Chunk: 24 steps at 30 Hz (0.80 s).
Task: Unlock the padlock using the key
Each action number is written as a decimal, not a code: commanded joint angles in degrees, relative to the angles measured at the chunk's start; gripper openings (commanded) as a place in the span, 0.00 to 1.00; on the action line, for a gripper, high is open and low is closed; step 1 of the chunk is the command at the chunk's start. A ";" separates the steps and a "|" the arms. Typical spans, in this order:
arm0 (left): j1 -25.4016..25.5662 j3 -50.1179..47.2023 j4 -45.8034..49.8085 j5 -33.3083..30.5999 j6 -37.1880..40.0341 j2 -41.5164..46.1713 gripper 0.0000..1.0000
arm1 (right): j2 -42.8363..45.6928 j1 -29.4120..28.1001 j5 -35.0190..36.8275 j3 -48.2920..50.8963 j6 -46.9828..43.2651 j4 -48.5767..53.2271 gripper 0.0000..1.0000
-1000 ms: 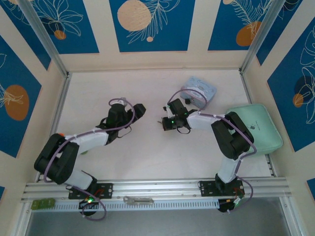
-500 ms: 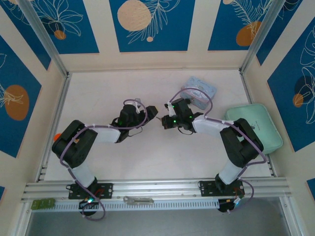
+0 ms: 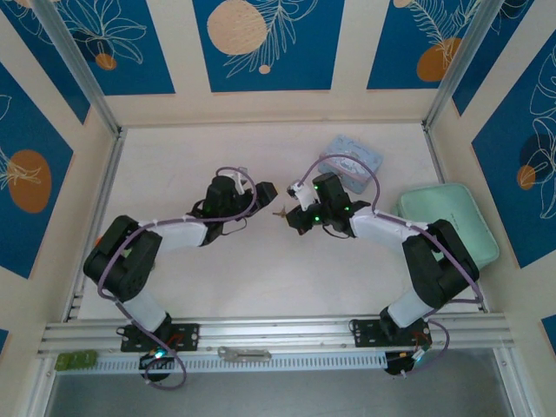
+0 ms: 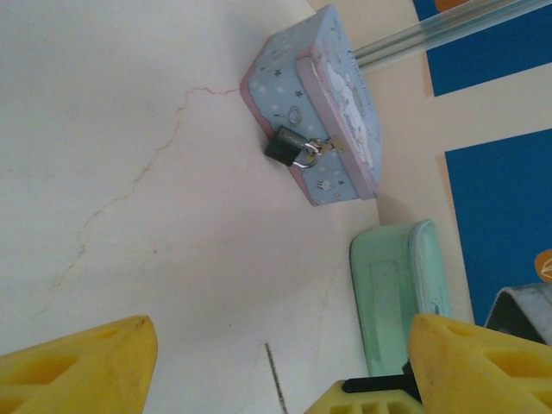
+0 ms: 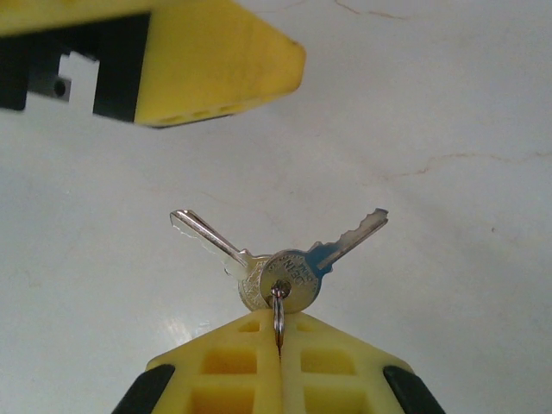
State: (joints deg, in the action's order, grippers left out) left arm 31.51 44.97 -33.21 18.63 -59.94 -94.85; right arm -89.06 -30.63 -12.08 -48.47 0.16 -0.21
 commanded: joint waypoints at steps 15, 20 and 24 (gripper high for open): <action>0.13 -2.28 -4.92 7.10 -9.41 -1.25 0.74 | 0.92 -2.03 -3.49 2.12 -18.32 -5.96 0.00; 0.83 -1.13 -3.02 8.24 -8.82 -1.58 0.61 | 0.82 -2.85 -1.84 1.82 -19.31 -5.81 0.00; 1.26 -0.28 0.59 8.57 -7.21 -1.17 0.55 | 1.01 -3.03 -0.01 1.75 -20.17 -6.41 0.00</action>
State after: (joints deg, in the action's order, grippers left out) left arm 32.16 43.11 -34.87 25.50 -68.51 -95.88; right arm -89.03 -33.39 -13.47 -45.98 -17.96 -5.63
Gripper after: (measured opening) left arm 0.554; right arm 0.051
